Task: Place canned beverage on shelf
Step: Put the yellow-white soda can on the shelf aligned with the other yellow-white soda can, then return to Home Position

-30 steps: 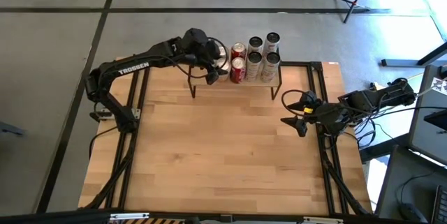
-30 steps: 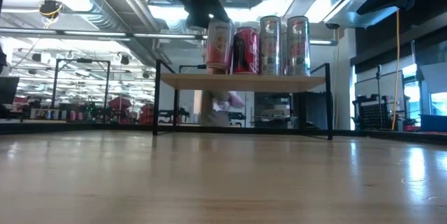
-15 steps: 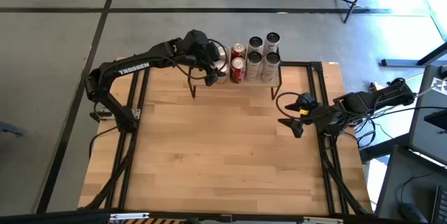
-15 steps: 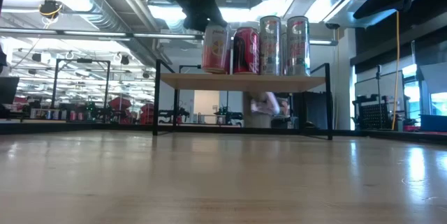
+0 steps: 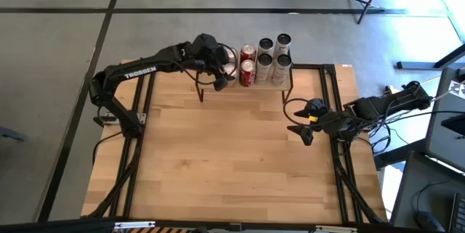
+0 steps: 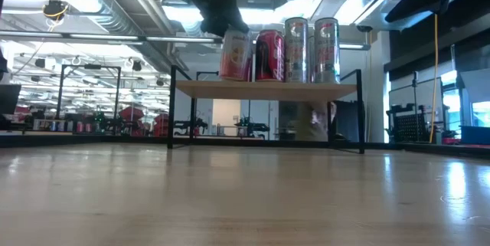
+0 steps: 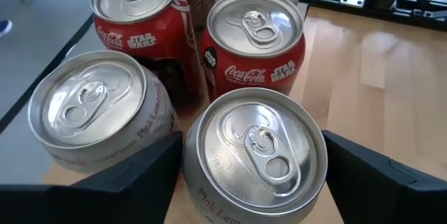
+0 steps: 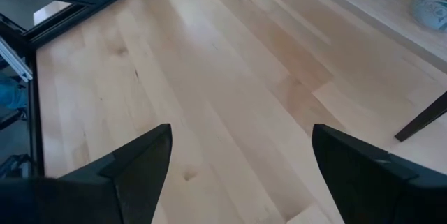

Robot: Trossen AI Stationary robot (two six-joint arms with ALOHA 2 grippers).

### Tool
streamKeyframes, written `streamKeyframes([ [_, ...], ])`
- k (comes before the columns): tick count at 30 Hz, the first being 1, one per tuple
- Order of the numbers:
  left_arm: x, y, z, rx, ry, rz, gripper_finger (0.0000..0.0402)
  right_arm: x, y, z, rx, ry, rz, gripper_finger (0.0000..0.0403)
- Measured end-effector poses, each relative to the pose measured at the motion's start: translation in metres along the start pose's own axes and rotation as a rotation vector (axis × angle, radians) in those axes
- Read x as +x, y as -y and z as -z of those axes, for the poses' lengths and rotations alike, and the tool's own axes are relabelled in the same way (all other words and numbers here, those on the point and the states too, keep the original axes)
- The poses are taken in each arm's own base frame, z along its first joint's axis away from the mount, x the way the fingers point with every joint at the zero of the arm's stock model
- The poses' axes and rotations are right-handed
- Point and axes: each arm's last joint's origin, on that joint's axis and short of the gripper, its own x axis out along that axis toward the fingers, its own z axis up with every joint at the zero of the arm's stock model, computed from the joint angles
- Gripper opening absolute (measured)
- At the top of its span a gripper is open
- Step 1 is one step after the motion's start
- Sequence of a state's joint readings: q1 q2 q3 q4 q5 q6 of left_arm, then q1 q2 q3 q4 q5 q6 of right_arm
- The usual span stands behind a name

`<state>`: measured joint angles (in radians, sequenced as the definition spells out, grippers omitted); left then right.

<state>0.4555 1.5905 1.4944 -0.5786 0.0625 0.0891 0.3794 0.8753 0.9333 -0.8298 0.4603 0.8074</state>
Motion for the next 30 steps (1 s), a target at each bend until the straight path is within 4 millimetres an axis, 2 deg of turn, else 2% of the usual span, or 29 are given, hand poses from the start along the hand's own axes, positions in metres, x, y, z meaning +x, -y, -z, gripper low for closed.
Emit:
streamKeyframes([
  [5,0.001,0.002,-0.001,0.030,0.008,0.000,0.0350,0.000,-0.001,-0.001,0.006,0.002,-0.014,0.0331],
  [9,-0.001,0.002,-0.003,0.032,0.017,-0.004,0.0370,0.000,-0.002,-0.001,0.010,0.008,-0.020,0.0331],
  [16,-0.017,0.000,-0.022,0.034,0.070,-0.047,0.0372,0.000,-0.002,-0.001,0.014,0.007,-0.020,0.0331],
  [23,-0.047,0.002,-0.053,0.011,0.200,-0.053,0.0372,0.000,-0.002,-0.001,0.015,0.007,-0.020,0.0331],
  [30,-0.067,0.024,-0.071,0.018,0.276,0.032,0.0373,0.000,-0.004,-0.003,0.032,0.022,-0.048,0.0331],
])
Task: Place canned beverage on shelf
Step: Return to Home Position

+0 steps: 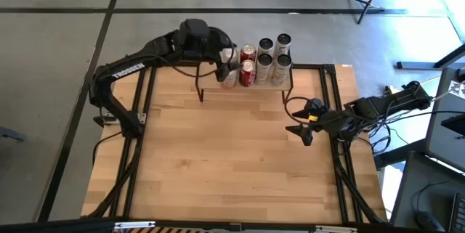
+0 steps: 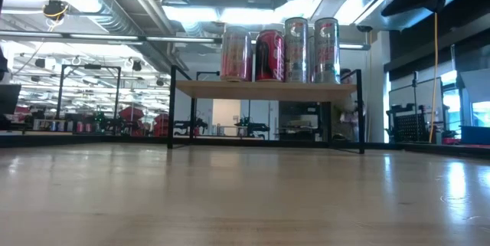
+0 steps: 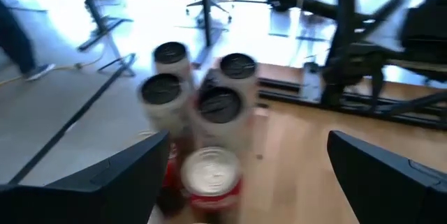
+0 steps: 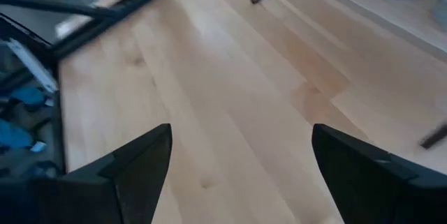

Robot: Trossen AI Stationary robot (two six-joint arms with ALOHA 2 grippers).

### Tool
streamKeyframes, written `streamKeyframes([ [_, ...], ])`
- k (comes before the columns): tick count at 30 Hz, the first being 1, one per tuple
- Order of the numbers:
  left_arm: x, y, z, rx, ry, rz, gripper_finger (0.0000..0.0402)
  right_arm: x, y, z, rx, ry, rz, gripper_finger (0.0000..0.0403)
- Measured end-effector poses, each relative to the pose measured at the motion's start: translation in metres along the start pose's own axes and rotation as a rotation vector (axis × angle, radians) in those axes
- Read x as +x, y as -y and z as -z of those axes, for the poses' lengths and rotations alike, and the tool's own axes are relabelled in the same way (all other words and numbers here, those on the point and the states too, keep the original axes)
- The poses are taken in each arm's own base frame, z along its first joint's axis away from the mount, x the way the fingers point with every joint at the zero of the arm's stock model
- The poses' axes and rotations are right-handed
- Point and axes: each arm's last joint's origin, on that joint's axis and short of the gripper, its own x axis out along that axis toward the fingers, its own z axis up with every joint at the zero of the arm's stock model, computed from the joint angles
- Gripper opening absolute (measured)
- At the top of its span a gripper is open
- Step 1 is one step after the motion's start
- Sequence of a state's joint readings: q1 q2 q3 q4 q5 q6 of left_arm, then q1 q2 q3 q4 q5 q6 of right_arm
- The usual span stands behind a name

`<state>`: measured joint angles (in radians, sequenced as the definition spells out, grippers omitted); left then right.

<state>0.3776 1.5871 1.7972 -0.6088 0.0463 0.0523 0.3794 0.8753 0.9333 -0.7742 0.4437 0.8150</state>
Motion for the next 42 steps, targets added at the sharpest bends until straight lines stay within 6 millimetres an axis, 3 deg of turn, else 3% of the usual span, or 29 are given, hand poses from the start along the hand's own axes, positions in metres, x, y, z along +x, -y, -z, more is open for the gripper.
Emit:
streamKeyframes([
  [5,0.000,0.030,-0.001,0.028,-0.003,0.102,0.0351,-0.002,-0.004,-0.008,-0.036,0.035,-0.048,0.0331],
  [9,-0.001,0.054,0.000,0.060,-0.002,0.171,0.0296,-0.017,-0.001,-0.024,-0.103,0.104,-0.065,0.0310],
  [15,-0.005,0.085,0.009,0.073,-0.074,0.270,0.0186,-0.045,0.017,-0.027,-0.175,0.161,-0.130,0.0184],
  [21,-0.014,0.123,0.009,0.070,-0.059,0.365,0.0099,-0.064,0.048,-0.004,-0.180,0.279,-0.226,0.0046],
  [24,-0.018,0.136,0.010,0.033,-0.060,0.334,0.0071,-0.065,0.063,0.011,-0.167,0.354,-0.268,0.0007],
  [33,-0.028,0.158,0.021,-0.015,-0.120,0.178,0.0043,-0.061,0.096,0.049,-0.168,0.352,-0.278,0.0057],
  [36,-0.031,0.166,0.021,-0.068,-0.119,0.204,0.0044,-0.062,0.099,0.051,-0.193,0.355,-0.261,0.0065],
  [42,-0.025,0.190,0.046,0.059,-0.110,0.186,0.0046,-0.058,0.095,0.049,-0.358,0.450,-0.241,0.0069],
])
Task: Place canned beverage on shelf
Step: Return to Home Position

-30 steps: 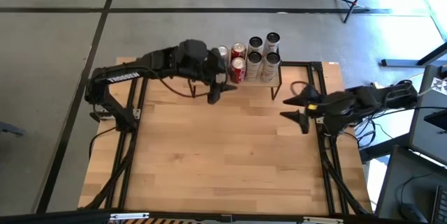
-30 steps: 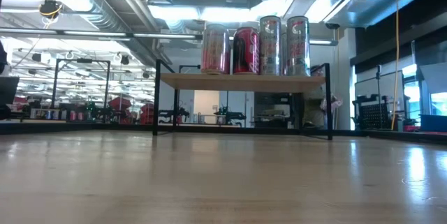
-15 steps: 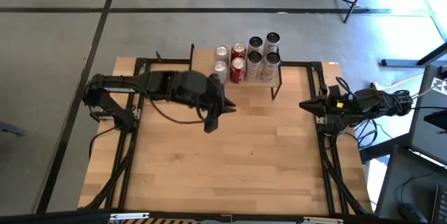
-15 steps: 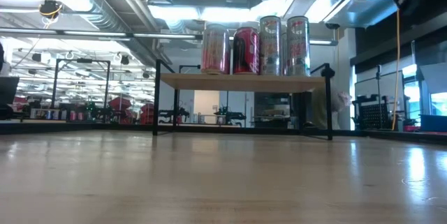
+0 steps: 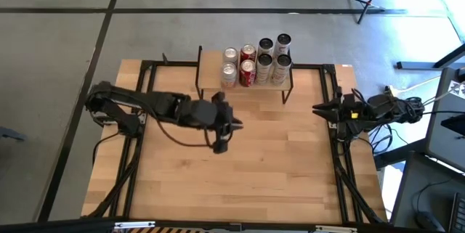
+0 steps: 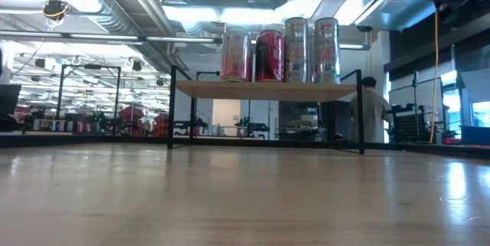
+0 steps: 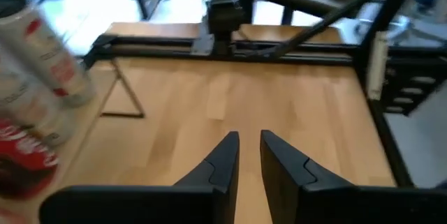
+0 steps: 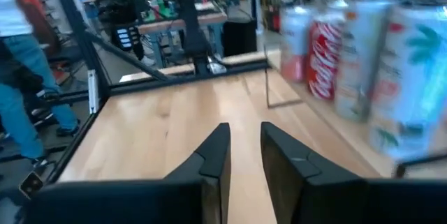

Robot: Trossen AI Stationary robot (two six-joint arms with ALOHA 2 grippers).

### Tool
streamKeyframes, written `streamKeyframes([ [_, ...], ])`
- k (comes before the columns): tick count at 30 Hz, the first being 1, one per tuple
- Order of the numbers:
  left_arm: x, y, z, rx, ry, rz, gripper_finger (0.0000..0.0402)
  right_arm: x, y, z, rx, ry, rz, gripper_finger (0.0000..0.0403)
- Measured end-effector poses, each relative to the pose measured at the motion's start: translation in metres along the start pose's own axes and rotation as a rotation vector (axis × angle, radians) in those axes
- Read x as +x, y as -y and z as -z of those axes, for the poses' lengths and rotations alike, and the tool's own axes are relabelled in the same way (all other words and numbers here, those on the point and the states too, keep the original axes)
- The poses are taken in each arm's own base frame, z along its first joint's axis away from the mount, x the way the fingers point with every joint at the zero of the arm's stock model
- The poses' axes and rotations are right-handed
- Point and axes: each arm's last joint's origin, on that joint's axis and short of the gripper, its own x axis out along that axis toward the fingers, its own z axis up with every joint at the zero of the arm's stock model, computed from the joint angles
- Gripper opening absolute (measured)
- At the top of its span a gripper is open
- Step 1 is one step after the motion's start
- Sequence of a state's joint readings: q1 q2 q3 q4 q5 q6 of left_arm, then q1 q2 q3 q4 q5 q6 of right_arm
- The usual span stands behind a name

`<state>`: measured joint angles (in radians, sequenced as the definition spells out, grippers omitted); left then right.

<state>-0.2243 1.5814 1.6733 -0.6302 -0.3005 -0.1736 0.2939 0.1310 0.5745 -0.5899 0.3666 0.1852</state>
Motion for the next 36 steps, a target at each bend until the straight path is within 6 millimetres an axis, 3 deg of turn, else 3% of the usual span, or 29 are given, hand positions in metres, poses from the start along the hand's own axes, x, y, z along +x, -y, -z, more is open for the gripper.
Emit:
streamKeyframes([
  [4,-0.008,0.004,0.018,0.021,0.034,0.032,0.0043,0.008,-0.004,0.006,-0.054,0.027,-0.077,0.0069],
  [8,-0.014,-0.008,0.053,0.009,0.036,0.008,0.0046,0.021,-0.007,0.020,-0.068,0.047,-0.098,0.0069],
  [14,-0.050,-0.033,0.106,-0.045,0.212,0.069,0.0049,0.033,-0.010,0.035,-0.078,0.112,-0.141,0.0069],
  [20,-0.076,-0.054,0.166,-0.056,0.343,0.072,0.0046,0.030,-0.008,0.040,-0.064,0.151,-0.144,0.0069],
  [28,-0.082,-0.073,0.236,-0.066,0.427,0.037,0.0045,0.022,-0.005,0.038,-0.079,0.211,-0.147,0.0069],
  [36,-0.083,-0.080,0.280,-0.081,0.529,0.092,0.0045,0.022,-0.005,0.039,-0.089,0.194,-0.149,0.0069],
])
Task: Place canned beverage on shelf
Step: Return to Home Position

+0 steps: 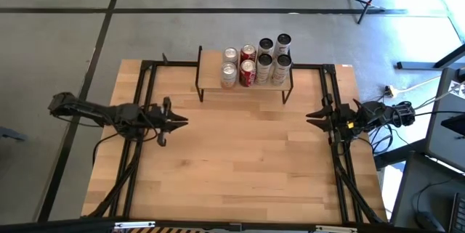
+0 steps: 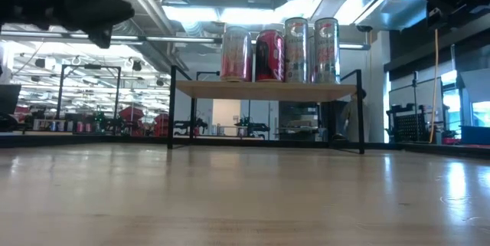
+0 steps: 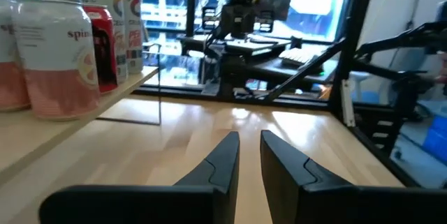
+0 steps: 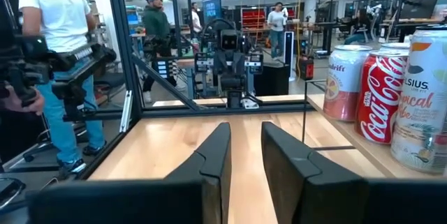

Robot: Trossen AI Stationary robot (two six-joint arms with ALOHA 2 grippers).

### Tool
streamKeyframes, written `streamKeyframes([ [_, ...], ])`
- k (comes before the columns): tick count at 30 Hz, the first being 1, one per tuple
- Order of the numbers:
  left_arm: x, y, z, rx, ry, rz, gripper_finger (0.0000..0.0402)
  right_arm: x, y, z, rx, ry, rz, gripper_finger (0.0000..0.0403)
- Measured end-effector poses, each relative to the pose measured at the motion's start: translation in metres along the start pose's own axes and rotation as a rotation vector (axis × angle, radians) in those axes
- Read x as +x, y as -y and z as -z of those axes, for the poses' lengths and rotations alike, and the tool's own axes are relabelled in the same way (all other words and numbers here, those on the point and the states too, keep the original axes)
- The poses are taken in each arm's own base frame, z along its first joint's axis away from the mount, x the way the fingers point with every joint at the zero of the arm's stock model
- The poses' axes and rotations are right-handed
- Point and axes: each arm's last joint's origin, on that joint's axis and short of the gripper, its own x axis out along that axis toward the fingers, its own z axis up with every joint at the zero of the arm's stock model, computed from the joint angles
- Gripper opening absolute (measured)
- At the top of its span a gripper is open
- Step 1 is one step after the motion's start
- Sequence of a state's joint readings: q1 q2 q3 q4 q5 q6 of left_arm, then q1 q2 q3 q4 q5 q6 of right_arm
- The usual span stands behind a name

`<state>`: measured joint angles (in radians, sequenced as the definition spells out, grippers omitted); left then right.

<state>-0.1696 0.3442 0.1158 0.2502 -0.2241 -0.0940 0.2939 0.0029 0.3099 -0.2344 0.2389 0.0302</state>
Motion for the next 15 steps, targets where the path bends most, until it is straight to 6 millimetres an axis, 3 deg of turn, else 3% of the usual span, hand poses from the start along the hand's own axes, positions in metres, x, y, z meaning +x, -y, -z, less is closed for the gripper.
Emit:
streamKeyframes([
  [6,-0.011,-0.005,0.024,-0.013,0.026,0.009,0.0045,0.000,0.000,0.000,0.011,-0.004,-0.005,0.0069],
  [9,-0.014,-0.005,0.026,-0.003,0.017,0.007,0.0045,0.002,-0.001,0.002,0.019,0.014,-0.021,0.0069],
  [15,-0.017,-0.006,0.025,0.018,0.029,0.011,0.0045,0.016,-0.005,0.036,0.056,0.060,-0.088,0.0069],
])
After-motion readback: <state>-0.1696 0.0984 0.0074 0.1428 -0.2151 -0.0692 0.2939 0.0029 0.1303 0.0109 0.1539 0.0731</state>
